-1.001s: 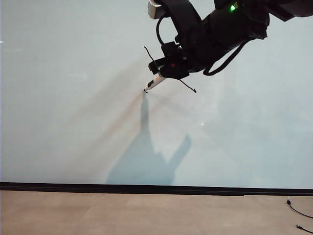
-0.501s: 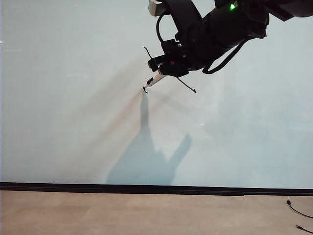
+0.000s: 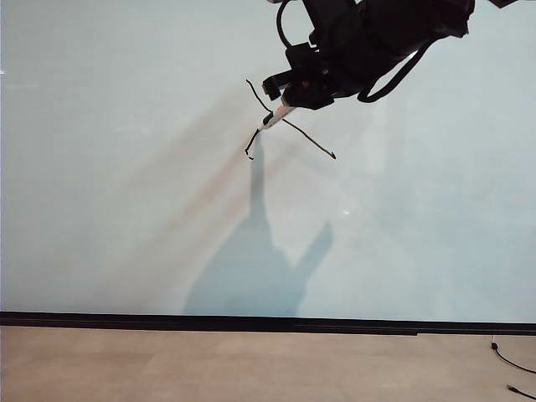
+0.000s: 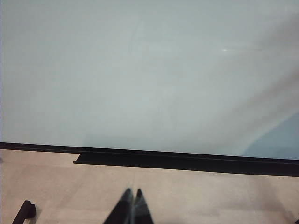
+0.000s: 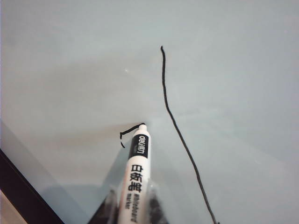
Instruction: Pick up the pen on the shelf to the right of the whiteboard and draw a cross mark.
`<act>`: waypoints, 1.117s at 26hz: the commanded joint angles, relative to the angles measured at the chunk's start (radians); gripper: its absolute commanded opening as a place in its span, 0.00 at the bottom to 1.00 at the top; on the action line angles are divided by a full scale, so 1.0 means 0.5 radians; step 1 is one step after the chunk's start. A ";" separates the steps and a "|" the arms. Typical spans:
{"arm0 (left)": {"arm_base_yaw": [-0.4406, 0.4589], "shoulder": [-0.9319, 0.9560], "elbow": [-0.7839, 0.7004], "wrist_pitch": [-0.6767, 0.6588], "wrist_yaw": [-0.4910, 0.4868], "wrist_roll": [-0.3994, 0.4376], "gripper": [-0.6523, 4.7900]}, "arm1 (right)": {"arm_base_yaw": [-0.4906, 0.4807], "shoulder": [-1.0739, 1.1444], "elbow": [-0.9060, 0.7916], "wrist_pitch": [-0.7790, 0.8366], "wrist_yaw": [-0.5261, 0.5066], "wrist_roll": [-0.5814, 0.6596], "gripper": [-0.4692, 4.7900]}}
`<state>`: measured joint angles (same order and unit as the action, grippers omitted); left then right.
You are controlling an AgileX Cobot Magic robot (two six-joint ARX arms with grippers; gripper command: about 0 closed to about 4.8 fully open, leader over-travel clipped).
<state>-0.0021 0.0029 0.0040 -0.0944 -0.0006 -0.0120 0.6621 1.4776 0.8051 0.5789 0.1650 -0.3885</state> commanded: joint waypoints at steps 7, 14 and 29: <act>0.000 0.001 0.005 0.008 0.008 0.008 0.11 | -0.015 -0.110 0.013 -0.053 0.200 -0.037 0.08; 0.000 0.001 0.005 0.008 0.008 0.008 0.11 | -0.040 -0.220 0.008 -0.154 0.262 -0.076 0.08; 0.000 0.001 0.005 0.008 0.008 0.008 0.11 | -0.108 -0.494 -0.049 -0.267 0.318 -0.153 0.08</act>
<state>-0.0021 0.0032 0.0040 -0.0944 -0.0006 -0.0124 0.6132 1.2400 0.7773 0.4255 0.2939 -0.4622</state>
